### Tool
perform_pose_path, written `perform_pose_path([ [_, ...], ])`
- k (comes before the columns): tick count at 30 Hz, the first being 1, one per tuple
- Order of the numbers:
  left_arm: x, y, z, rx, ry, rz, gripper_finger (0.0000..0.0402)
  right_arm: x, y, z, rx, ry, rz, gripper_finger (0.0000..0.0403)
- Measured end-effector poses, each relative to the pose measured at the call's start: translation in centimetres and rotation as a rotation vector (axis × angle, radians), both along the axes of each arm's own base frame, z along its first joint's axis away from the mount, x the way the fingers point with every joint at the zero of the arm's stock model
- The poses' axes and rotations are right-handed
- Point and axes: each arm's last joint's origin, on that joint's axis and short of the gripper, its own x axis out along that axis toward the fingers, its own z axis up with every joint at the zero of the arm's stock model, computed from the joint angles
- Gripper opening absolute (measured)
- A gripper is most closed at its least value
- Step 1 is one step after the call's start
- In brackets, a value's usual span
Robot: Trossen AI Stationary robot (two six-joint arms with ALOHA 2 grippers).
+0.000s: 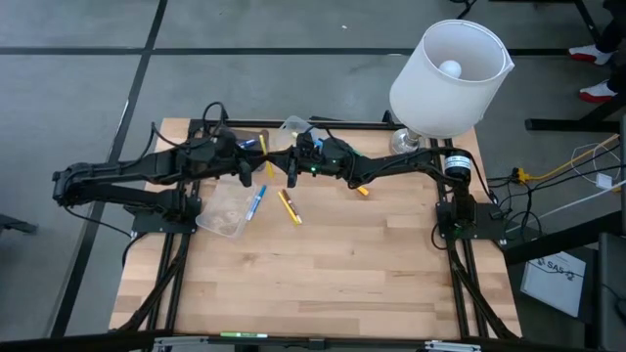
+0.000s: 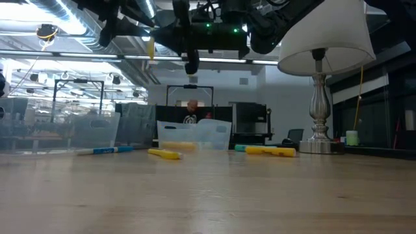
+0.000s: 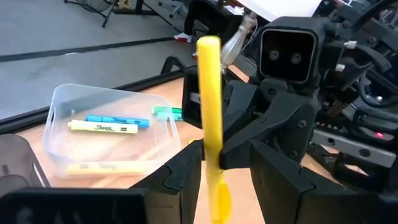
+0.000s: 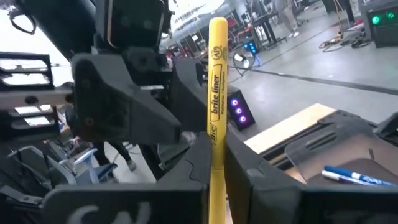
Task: Pick & Place Markers
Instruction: Put the yellow pen into the bottom transparent bin
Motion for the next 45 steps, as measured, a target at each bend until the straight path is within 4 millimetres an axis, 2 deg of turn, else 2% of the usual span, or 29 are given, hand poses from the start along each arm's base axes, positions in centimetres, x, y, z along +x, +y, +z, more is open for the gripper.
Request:
perform_pose_path([
  [8, 1.1, 0.3, 0.3, 0.048, -0.04, 0.019, 0.0127, -0.1, 0.1, 0.3, -0.003, -0.02, 0.001, 0.0022],
  [17, 1.2, 0.5, 0.5, 0.09, -0.048, 0.043, 0.0127, -0.1, 0.2, 0.4, -0.001, -0.024, 0.009, 0.0024],
  [23, 1.2, 0.9, 0.8, 0.113, -0.074, 0.05, 0.0127, 0.2, 0.9, 0.0, -0.009, 0.003, 0.076, 0.0025],
  [30, 1.2, 0.9, 0.8, 0.091, -0.082, -0.057, 0.0127, 0.2, 1.1, 0.1, -0.025, -0.006, 0.034, 0.0024],
  [40, 1.1, 1.0, 0.3, 0.081, -0.032, -0.046, 0.0127, 0.2, 0.9, 0.1, -0.014, -0.01, -0.019, 0.0025],
  [45, 0.3, 0.9, 0.5, 0.092, -0.021, 0.006, 0.0095, 0.1, 0.9, 0.1, -0.012, -0.01, -0.03, 0.0025],
])
